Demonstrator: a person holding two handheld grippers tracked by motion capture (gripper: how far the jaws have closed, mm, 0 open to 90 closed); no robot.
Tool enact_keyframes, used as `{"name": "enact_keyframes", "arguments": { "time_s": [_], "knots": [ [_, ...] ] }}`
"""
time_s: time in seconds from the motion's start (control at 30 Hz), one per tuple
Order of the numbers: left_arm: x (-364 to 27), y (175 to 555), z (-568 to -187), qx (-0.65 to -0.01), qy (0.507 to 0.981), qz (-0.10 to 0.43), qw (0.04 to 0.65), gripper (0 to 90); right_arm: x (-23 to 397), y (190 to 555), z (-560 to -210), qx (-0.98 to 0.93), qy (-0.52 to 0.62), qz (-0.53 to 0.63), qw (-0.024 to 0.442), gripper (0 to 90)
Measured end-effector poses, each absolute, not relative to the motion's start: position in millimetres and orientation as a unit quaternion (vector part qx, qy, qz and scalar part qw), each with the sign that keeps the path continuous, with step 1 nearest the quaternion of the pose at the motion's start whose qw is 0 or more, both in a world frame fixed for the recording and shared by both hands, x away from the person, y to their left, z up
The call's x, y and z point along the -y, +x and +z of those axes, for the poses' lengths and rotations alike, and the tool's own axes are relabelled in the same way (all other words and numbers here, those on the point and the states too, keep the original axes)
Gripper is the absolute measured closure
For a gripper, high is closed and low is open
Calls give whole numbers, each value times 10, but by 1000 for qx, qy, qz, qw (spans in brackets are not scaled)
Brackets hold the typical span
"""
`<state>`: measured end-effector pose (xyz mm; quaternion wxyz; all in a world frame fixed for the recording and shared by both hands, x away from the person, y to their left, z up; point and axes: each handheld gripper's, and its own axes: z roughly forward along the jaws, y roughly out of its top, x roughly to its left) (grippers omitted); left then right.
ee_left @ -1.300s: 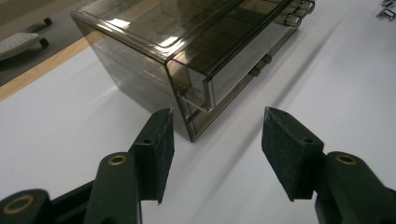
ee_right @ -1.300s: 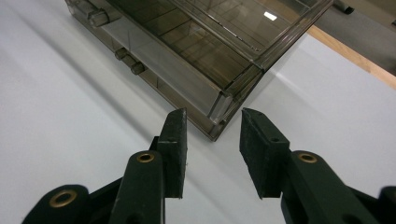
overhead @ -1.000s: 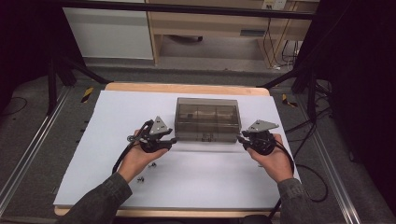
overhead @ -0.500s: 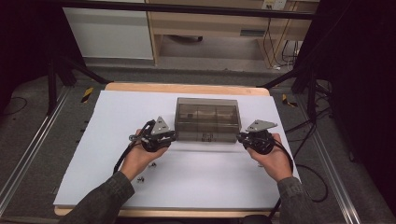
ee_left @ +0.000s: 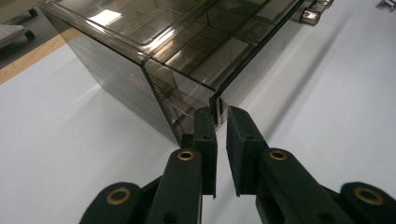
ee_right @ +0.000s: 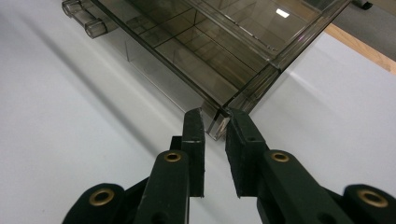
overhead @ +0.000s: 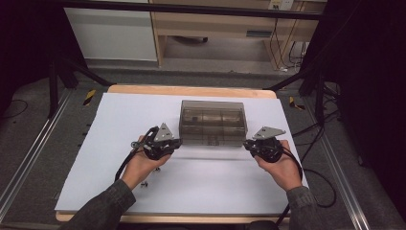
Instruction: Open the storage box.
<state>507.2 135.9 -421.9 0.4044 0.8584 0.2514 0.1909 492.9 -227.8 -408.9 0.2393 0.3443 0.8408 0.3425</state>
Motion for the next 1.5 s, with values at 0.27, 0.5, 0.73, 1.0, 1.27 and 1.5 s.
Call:
{"name": "enact_keyframes", "arguments": {
  "time_s": [0.27,0.5,0.73,1.0,1.27,1.5],
  "knots": [
    [-1366,4951,-4215,-244,861,193,402,826,2275,4799,-4090,-839,346,344,239,779],
    [-1369,4881,-4213,-239,863,189,403,829,2277,4688,-4099,-839,344,344,244,780],
    [-1381,4795,-4249,-237,863,187,405,832,2263,4602,-4120,-841,341,337,251,781],
    [-1393,4766,-4278,-238,863,186,406,834,2252,4547,-4148,-842,340,334,252,786],
    [-1406,4755,-4281,-241,861,178,412,831,2263,4539,-4162,-840,341,342,248,782],
    [-1427,4725,-4259,-230,863,186,409,693,2269,4573,-4173,-837,346,347,245,617]
  ]
}}
